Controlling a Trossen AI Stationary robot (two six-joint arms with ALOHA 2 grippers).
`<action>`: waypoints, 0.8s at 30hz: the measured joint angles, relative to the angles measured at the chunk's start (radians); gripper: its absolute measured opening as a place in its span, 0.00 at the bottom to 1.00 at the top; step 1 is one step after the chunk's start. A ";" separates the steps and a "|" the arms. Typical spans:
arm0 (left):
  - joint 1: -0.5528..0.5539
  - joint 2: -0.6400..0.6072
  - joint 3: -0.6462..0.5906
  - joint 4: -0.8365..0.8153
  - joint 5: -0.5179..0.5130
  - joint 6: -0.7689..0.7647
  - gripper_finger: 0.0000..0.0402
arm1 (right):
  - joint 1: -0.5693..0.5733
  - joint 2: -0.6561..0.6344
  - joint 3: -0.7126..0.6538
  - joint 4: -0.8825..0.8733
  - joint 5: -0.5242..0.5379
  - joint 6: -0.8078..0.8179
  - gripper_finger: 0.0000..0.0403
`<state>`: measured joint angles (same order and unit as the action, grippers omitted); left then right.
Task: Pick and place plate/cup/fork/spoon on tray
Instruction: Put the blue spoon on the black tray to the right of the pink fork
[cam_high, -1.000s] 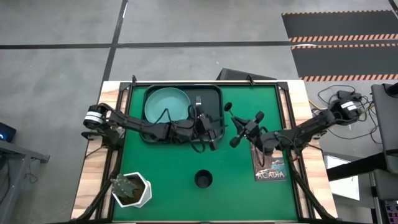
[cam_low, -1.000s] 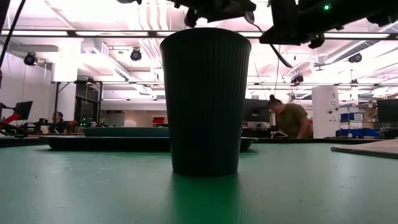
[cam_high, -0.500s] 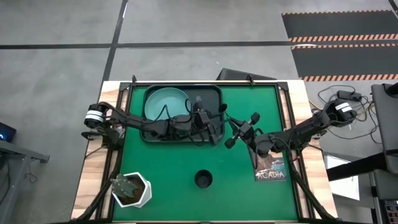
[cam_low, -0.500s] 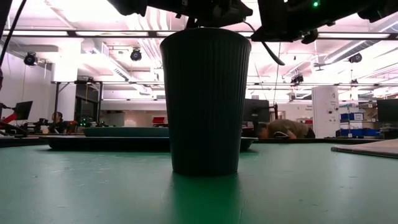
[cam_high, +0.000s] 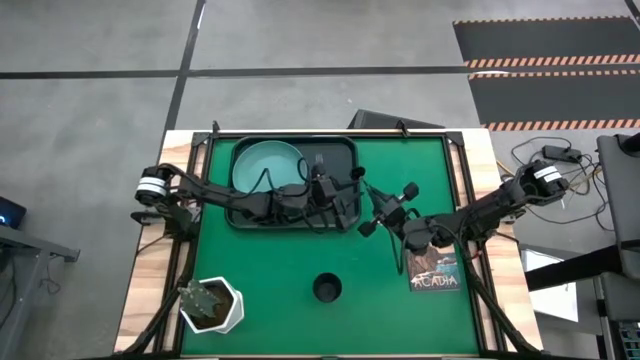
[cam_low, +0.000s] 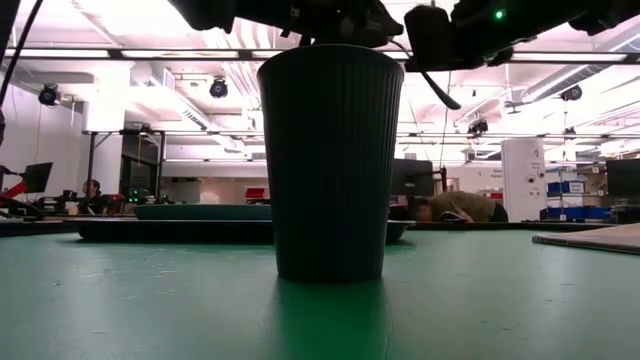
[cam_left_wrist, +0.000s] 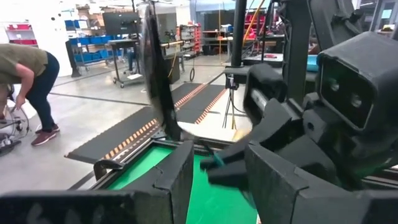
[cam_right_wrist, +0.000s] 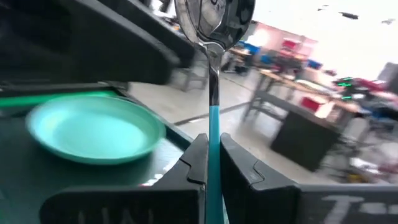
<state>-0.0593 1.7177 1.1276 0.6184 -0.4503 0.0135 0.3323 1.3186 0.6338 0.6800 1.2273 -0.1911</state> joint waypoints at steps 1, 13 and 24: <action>-0.001 -0.002 -0.004 0.000 0.000 0.000 0.31 | 0.003 0.000 0.000 0.001 0.029 -0.018 0.03; 0.019 -0.069 -0.043 0.033 -0.024 0.046 0.31 | 0.048 0.034 -0.002 0.002 0.185 -0.115 0.03; 0.027 -0.068 -0.041 0.054 -0.007 0.047 0.31 | 0.047 0.063 0.000 0.006 0.173 -0.075 0.03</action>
<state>-0.0319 1.6497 1.0866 0.6727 -0.4575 0.0608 0.3798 1.3819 0.6342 0.6864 1.4006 -0.2659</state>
